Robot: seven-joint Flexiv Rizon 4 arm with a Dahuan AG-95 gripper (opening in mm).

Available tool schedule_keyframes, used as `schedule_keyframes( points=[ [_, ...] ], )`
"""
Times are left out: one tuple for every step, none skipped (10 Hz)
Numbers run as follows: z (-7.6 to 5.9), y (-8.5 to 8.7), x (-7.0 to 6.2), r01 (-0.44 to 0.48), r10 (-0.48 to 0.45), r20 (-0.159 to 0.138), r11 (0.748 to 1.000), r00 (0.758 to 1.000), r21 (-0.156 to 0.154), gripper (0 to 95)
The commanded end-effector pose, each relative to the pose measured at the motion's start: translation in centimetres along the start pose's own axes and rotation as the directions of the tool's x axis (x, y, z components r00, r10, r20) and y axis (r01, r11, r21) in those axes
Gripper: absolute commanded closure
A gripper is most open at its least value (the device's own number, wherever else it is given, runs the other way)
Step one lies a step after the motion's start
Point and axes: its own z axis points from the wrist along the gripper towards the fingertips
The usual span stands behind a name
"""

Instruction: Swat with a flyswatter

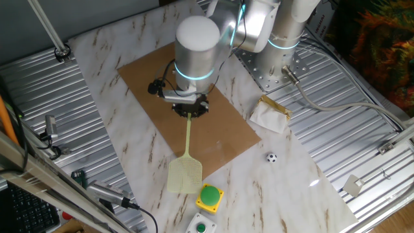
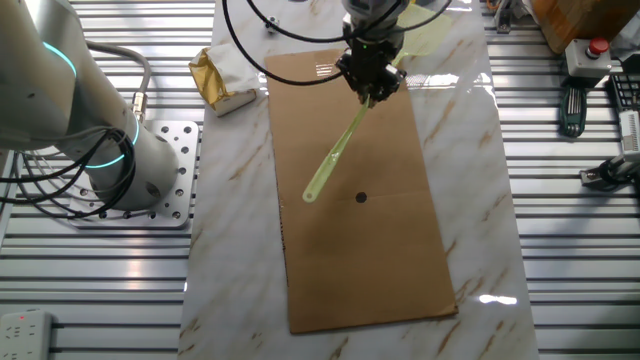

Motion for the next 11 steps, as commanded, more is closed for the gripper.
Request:
schedule_keyframes(
  points=[
    [-0.2, -2.4, 3.9, 0.123, -0.123, 0.009, 0.992, 0.992, -0.015, 95.0],
    [-0.6, -3.3, 5.5, 0.156, -0.156, 0.012, 0.987, 0.988, -0.022, 95.0],
    [-0.9, -3.9, 6.9, 0.182, -0.182, 0.012, 0.983, 0.983, -0.026, 95.0],
    [-1.0, -4.3, 7.7, 0.200, -0.200, 0.011, 0.979, 0.980, -0.026, 95.0],
    [-1.1, -5.2, 9.8, 0.244, -0.243, 0.012, 0.970, 0.970, -0.027, 95.0],
    [-1.1, -5.5, 10.8, 0.263, -0.263, 0.010, 0.964, 0.965, -0.026, 95.0],
    [-1.0, -6.1, 12.6, 0.290, -0.290, 0.013, 0.957, 0.957, -0.027, 95.0],
    [-0.9, -6.3, 13.3, 0.300, -0.299, 0.015, 0.954, 0.954, -0.027, 95.0],
    [-0.7, -6.6, 15.0, 0.324, -0.324, 0.014, 0.946, 0.946, -0.026, 95.0],
    [-0.5, -6.8, 16.2, 0.342, -0.342, 0.014, 0.939, 0.940, -0.023, 95.0],
    [-0.4, -7.0, 17.6, 0.362, -0.362, 0.013, 0.932, 0.932, -0.019, 95.0]
  ],
)
